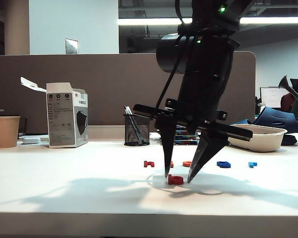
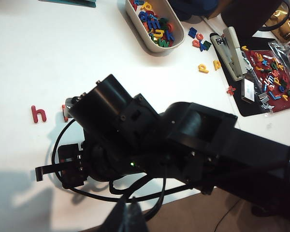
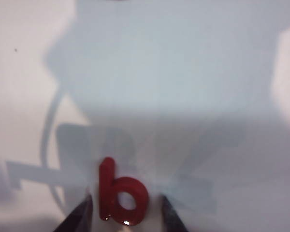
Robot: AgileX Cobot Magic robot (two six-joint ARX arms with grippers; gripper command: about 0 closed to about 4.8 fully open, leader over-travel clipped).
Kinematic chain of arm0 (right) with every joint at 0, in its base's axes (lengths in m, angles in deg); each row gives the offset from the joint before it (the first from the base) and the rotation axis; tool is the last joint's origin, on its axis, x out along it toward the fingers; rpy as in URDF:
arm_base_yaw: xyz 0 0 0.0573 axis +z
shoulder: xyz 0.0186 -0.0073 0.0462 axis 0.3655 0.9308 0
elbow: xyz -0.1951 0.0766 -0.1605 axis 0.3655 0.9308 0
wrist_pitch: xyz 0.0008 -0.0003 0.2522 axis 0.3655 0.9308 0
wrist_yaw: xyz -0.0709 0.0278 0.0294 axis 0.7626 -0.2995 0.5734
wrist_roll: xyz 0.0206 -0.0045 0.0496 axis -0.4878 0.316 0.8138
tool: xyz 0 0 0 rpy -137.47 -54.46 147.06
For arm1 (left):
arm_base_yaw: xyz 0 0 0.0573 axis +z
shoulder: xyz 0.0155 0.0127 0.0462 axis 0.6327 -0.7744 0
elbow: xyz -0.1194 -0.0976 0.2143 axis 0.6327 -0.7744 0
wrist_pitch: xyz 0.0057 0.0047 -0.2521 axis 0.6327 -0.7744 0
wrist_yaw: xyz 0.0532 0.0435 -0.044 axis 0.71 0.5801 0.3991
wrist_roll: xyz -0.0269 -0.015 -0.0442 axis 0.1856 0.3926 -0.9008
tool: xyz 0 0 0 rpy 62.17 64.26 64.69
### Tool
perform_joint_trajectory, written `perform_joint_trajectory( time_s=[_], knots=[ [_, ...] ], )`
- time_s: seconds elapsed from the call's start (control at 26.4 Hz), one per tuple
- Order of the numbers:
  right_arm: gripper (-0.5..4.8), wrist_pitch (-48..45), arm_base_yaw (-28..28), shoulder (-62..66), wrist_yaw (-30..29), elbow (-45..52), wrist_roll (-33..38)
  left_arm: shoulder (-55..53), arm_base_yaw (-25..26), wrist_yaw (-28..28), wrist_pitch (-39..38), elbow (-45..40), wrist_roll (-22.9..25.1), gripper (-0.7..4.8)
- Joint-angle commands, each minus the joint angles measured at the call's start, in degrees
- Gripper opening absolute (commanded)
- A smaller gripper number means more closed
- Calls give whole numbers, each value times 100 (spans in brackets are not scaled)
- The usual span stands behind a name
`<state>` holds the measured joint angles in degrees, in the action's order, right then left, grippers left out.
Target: Select the appropriate letters from the row of letter magnets placed on the table to arrange into the word "big".
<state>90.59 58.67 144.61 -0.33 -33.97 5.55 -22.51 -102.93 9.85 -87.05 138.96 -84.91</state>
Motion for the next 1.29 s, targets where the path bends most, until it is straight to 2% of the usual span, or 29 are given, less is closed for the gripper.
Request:
perform_joint_trajectory(
  time_s=[0.04, 0.26, 0.42, 0.79, 1.06, 1.29],
  knots=[
    [202, 470, 4, 105, 114, -184, -42, 20, -4, 17, 52, 11, 7, -5],
    [213, 732, -31, 107, 452, -964, -319, 20, -4, 17, 52, 11, 7, -5],
    [213, 734, -101, 109, 452, -1255, -358, 20, -4, 17, 55, 11, 7, -5],
    [212, -197, -385, 199, 461, -1322, -634, 20, -4, 15, 55, 11, 7, -5],
    [212, -352, -566, 636, 319, -1335, -1032, 20, -4, 15, 52, 11, 7, -5],
    [212, -619, -564, 719, 291, -1335, -1067, 20, -4, 17, 52, 11, 7, -5]
  ],
)
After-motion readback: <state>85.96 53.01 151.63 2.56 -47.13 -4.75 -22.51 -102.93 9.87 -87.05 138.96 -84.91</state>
